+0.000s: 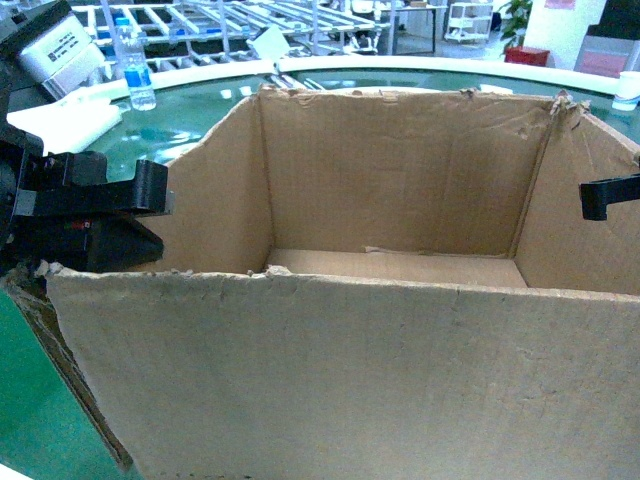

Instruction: Sort boxes to right shelf from conveyor

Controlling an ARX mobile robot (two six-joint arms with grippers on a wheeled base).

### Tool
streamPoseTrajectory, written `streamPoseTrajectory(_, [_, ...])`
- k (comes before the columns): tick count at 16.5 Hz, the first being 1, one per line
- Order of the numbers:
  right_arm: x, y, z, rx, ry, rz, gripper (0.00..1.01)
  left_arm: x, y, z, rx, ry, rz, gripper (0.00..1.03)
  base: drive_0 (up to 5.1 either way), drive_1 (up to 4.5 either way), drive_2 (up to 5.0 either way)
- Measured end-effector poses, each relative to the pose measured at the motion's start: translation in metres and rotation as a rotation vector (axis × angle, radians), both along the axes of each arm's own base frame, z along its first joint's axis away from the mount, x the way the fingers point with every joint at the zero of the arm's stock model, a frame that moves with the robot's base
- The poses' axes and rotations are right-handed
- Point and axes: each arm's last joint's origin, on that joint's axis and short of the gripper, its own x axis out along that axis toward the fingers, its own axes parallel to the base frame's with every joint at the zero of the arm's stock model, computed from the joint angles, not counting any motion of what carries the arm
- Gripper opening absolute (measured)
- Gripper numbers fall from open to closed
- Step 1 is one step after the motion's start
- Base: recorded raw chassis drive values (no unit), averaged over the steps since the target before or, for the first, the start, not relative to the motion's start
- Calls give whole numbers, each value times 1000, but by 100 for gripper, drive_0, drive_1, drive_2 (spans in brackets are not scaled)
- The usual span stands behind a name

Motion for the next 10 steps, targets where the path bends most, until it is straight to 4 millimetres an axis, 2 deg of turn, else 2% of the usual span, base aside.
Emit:
streamPoseTrajectory(3, [1,1,6,31,-55,18,2,1,4,6,32,-58,46,3,0,0,0])
streamPoseTrajectory(5, [-4,-2,22,73,-122,25,2,-5,4,25,41,-161,68,3,0,0,0])
streamPoseTrajectory(8, [-19,-15,65,124,-286,24,2,-20,-3,62,40,-361,104,3,0,0,0])
streamPoseTrajectory(10, [-22,-17,73,129,-321,16,2,-25,-5,69,52,-404,106,2,0,0,0])
